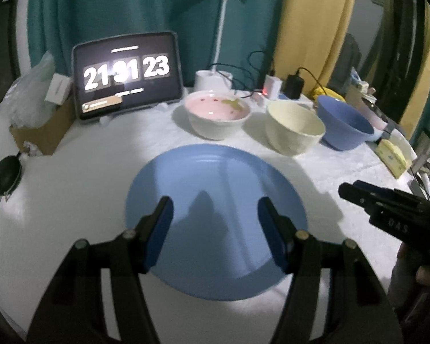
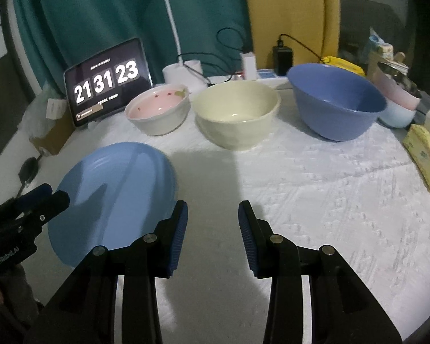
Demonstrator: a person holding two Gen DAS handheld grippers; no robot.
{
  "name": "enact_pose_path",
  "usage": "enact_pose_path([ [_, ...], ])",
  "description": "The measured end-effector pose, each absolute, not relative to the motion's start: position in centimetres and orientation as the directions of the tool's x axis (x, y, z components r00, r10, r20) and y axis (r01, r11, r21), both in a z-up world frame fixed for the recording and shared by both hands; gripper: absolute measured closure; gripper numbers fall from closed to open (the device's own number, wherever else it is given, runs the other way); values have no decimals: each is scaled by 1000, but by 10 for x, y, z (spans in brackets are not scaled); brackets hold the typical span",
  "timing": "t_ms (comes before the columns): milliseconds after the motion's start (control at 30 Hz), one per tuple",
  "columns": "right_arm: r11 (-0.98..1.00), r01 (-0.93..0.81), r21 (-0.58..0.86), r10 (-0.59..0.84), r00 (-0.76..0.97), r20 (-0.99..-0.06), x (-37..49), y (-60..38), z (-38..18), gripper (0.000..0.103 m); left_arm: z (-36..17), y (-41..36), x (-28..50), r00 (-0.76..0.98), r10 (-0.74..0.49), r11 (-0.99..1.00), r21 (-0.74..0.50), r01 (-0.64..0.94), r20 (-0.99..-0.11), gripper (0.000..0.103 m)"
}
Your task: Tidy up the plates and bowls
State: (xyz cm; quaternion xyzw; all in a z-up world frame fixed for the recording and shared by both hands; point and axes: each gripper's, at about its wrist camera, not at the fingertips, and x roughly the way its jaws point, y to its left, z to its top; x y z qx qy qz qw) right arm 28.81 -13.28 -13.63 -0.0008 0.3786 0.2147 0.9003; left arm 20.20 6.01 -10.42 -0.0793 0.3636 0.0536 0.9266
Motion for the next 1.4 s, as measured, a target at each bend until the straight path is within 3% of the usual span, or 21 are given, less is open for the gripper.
enact_pose_path([
  [700, 936, -288, 202, 347, 664, -663, 299, -224, -142, 64, -102, -30, 238, 712, -32, 998, -64, -17, -701, 40],
  [1400, 961, -221, 168, 277, 732, -622, 360, -273, -120, 64, -90, -98, 320, 742, -113, 992, -40, 116, -660, 40],
])
